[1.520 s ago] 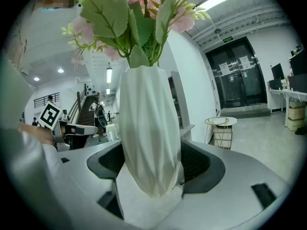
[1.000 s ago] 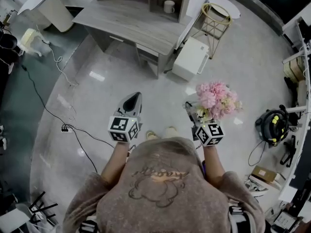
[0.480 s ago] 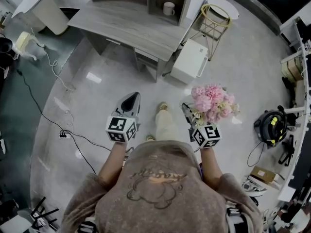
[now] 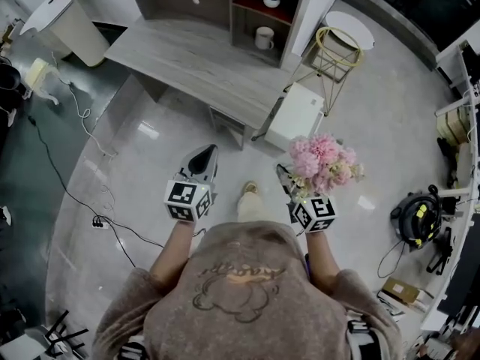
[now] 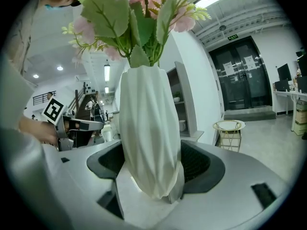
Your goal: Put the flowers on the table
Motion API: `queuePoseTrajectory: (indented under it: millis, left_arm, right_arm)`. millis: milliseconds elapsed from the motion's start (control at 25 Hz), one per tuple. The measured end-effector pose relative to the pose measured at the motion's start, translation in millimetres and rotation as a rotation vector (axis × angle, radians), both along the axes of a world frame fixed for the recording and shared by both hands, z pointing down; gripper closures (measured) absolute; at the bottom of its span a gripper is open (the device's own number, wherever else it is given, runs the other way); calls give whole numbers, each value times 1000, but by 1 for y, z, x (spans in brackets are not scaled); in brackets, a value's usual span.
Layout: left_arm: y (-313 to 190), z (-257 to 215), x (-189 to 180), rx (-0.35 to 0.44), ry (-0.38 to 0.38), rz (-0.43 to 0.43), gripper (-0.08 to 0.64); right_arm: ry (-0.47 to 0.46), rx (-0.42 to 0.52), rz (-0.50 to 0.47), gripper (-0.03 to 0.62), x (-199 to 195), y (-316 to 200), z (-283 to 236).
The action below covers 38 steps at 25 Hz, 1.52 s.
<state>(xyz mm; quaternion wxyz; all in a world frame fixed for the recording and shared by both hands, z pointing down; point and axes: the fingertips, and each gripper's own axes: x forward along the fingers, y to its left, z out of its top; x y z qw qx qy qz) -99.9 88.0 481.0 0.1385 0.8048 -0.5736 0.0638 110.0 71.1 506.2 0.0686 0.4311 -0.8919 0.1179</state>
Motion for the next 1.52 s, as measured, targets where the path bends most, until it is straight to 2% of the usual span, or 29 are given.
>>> queuePoseTrajectory:
  millis: [360,760,960,1520]
  left_arm:
    - [-87,-12,1,9,-10,-28,543]
    - [-158,-12,3,8,-6,-12,543]
    - [-196,-8,-6,1,-12,46,543]
    - [-309,-8,-38,-16,-25,257,543]
  right_arm:
    - [-6,6,-29,236,1,-96,-11]
    - [-10,-6,-29,236,-4,-163,-11]
    - [-4,-5,-4,236,-18,-190,-10]
    - [-29,-14,179,236,-60,-274,-13]
